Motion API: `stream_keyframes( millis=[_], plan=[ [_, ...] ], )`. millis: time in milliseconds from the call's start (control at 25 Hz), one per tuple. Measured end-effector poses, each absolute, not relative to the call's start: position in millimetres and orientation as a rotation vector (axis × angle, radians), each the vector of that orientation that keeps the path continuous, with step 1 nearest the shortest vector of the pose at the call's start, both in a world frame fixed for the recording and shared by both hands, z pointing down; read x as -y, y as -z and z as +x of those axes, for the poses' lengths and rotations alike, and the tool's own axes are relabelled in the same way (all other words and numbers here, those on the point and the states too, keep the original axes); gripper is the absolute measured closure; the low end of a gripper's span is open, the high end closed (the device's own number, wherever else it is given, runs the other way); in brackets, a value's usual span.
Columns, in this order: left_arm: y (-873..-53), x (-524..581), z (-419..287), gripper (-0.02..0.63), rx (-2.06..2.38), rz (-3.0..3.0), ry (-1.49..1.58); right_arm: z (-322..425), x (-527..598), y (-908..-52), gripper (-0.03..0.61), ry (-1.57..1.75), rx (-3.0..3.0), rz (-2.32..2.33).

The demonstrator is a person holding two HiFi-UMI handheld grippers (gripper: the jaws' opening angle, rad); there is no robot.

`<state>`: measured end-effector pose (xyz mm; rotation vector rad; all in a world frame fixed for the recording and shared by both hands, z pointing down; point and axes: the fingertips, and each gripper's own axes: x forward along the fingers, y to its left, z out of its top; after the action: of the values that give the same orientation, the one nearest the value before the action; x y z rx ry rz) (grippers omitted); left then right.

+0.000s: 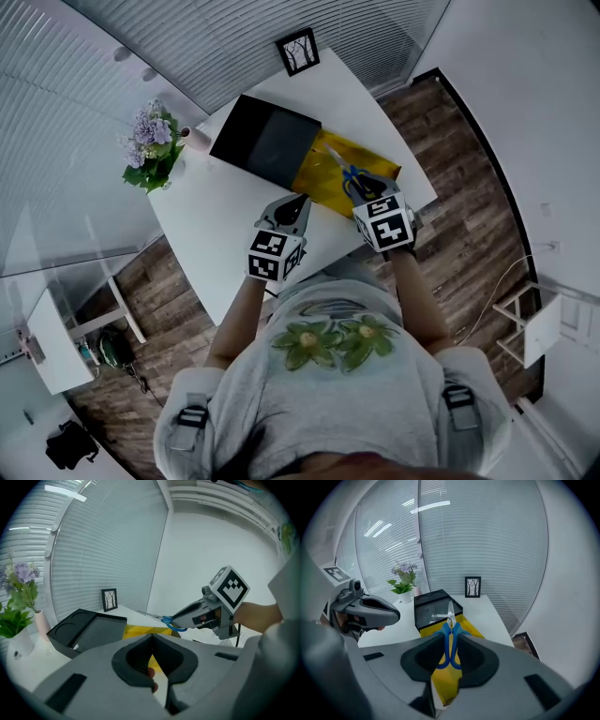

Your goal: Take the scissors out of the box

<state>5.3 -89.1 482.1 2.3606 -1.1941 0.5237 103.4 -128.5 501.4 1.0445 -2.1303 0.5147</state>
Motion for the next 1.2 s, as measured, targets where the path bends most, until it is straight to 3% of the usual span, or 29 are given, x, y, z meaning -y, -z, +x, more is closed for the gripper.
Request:
stream_keyframes(
  millis=[1200],
  plan=[
    [-468, 79, -7, 0.608, 1.24, 2.376, -0.517, 103, 116, -422, 0.494, -0.325, 2.272, 1.109]
  ],
)
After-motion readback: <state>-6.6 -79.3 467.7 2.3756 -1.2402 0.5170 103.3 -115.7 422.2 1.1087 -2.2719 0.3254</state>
